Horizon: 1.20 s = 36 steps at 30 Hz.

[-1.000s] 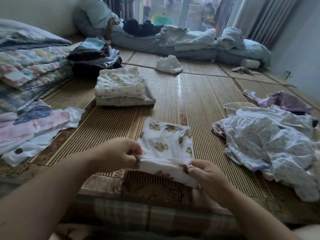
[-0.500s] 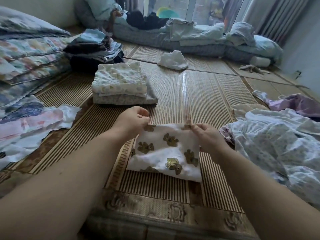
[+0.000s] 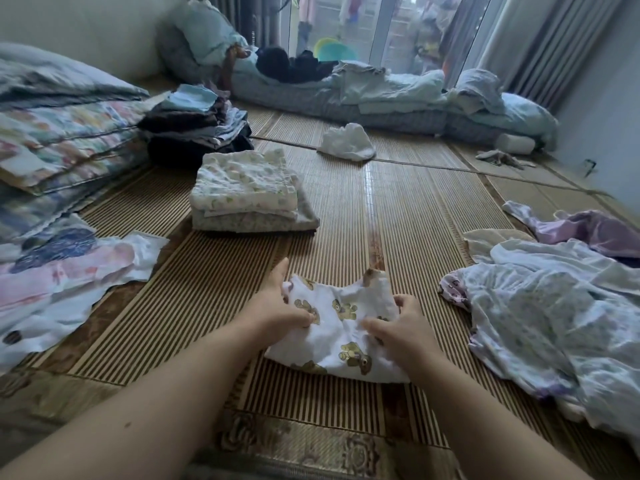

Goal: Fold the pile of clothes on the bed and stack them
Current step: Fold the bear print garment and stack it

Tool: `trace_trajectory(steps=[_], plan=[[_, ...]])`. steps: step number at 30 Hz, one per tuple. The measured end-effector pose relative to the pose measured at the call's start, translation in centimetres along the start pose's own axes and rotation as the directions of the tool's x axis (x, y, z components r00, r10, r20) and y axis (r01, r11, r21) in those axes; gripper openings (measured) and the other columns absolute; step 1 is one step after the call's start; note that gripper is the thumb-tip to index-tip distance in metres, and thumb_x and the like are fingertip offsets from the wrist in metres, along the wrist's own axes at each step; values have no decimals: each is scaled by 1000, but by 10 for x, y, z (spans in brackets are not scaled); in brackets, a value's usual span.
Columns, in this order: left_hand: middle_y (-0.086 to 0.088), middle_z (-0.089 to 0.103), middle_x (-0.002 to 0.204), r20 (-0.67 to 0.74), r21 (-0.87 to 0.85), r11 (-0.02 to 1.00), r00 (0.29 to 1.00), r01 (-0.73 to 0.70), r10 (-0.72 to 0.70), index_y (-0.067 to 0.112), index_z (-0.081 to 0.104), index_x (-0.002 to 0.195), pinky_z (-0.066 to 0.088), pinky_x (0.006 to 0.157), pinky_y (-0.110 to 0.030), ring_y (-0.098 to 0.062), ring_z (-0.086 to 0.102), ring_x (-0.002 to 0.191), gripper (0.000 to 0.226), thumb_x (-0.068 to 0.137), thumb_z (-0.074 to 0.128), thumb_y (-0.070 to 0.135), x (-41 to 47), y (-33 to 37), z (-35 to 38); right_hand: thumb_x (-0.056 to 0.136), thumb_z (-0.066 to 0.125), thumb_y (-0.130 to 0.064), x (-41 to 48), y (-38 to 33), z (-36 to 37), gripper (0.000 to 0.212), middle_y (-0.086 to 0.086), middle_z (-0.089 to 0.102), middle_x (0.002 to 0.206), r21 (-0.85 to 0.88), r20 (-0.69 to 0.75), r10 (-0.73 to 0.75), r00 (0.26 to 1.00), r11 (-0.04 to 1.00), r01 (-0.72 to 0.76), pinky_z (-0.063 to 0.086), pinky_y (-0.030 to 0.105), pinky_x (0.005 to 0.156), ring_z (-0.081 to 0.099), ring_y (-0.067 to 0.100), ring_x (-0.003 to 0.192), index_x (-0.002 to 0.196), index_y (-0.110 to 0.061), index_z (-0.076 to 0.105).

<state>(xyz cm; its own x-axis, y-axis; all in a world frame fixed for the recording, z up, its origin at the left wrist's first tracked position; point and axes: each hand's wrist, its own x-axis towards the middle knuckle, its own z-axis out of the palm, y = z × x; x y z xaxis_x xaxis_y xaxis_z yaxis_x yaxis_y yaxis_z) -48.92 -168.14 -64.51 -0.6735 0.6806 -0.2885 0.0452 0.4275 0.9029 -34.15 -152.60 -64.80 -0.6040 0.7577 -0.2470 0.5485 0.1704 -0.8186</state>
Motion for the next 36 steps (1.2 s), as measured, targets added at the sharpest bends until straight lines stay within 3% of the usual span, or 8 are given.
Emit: trace_trajectory(steps=[3, 6, 12, 16, 19, 27, 32, 36], plan=[[-11, 36, 148, 95, -163, 987, 995, 11, 5, 38, 24, 148, 55, 86, -34, -18, 61, 104, 93, 76, 68, -1, -8, -1, 5, 78, 70, -3, -7, 8, -6, 85, 11, 62, 93, 41, 84, -60, 995, 998, 57, 55, 44, 66, 61, 27, 70, 143, -41, 30], [-12, 45, 138, 153, -124, 991, 988, 55, -36, 33, 51, 134, 58, 74, -29, -20, 65, 93, 70, 76, 64, -4, -15, 1, 6, 82, 63, 2, -11, 8, -9, 65, 1, 59, 114, -6, 205, -67, 976, 998, 70, 56, 46, 68, 68, 32, 79, 135, -33, 50], [7, 48, 115, -30, 183, 940, 954, -287, 297, 35, 39, 143, 57, 74, -28, -12, 60, 90, 72, 80, 68, 13, -14, 16, -1, 84, 64, -1, -1, -26, -20, 70, 1, 65, 114, 32, 182, -265, 947, 964, 263, 59, 43, 77, 67, 19, 91, 141, -34, 40], [6, 45, 127, -140, 94, 891, 880, -445, 454, 35, 40, 142, 58, 76, -37, -24, 62, 97, 78, 76, 62, 1, 1, 33, -41, 85, 62, -1, 27, -75, -23, 77, -4, 57, 118, -34, 144, -485, 863, 869, 494, 60, 33, 66, 66, 17, 85, 142, -42, 30], [5, 48, 129, -197, 111, 864, 842, -490, 503, 36, 38, 141, 57, 73, -25, -10, 65, 93, 81, 72, 58, 0, 21, 44, -81, 85, 63, -4, 56, -116, -7, 80, -15, 43, 126, -109, 136, -608, 782, 776, 622, 52, 14, 54, 61, 4, 77, 140, -45, 22], [0, 36, 145, -378, 350, 863, 788, -365, 486, 34, 32, 146, 40, 107, -39, -20, 44, 129, 85, 65, 53, 20, 108, 72, -178, 83, 65, 0, 168, -220, 56, 77, -9, 45, 136, -178, 60, -780, 623, 605, 776, 38, -4, 59, 50, 4, 102, 146, -30, 34], [-9, 47, 137, -398, 345, 919, 858, -189, 326, 28, 19, 151, 46, 93, -35, -30, 54, 116, 84, 79, 59, 12, 176, 63, -206, 90, 51, -7, 230, -228, 103, 57, 6, 58, 118, -283, 187, -638, 747, 693, 663, 52, 33, 80, 60, 24, 94, 143, -25, 43], [-23, 28, 150, -335, 597, 792, 937, 130, 99, 14, 23, 150, 27, 109, -44, -40, 31, 135, 67, 92, 31, 46, 210, 36, -201, 85, 52, -42, 260, -213, 120, 50, 15, 50, 124, -433, 308, -445, 841, 722, 540, 50, 27, 70, 57, 23, 90, 132, -29, 53]])
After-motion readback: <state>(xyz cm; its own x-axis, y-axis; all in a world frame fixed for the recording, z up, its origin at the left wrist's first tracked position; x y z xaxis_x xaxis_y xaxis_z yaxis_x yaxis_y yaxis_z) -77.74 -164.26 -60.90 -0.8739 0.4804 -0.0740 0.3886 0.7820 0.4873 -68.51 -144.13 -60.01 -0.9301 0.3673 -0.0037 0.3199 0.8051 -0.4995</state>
